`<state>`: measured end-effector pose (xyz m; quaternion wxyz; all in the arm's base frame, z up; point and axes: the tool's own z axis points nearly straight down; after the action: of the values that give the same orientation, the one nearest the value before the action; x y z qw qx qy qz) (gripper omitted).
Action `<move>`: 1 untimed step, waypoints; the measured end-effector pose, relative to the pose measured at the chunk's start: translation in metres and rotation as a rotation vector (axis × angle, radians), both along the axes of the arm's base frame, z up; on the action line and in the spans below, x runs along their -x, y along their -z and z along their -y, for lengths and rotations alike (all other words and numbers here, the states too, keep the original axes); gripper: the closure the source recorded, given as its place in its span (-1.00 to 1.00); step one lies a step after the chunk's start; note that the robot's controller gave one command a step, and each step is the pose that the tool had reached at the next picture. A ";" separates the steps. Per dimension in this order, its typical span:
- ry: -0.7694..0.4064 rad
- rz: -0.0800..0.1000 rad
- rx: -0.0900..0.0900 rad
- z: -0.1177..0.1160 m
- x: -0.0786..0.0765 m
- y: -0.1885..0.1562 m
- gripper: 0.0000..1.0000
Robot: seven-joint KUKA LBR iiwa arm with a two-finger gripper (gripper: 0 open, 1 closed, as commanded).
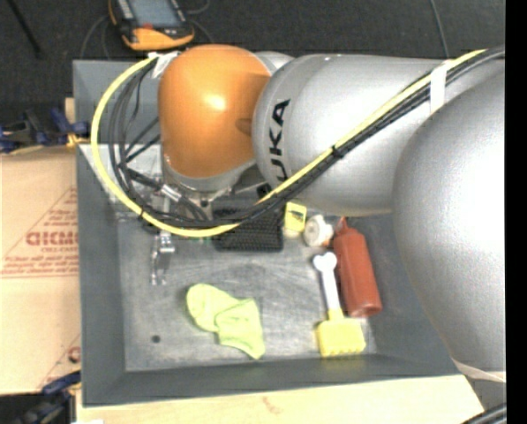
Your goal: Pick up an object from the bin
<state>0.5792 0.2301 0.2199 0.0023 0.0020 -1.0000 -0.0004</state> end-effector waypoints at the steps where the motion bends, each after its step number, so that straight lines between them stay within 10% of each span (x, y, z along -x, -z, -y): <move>1: 0.006 0.008 -0.002 0.001 -0.002 -0.005 1.00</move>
Offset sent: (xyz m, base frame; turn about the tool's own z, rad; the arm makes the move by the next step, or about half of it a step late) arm 0.0000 0.0000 0.0000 0.0000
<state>0.5813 0.2288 0.2247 -0.0017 -0.0009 -1.0000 -0.0014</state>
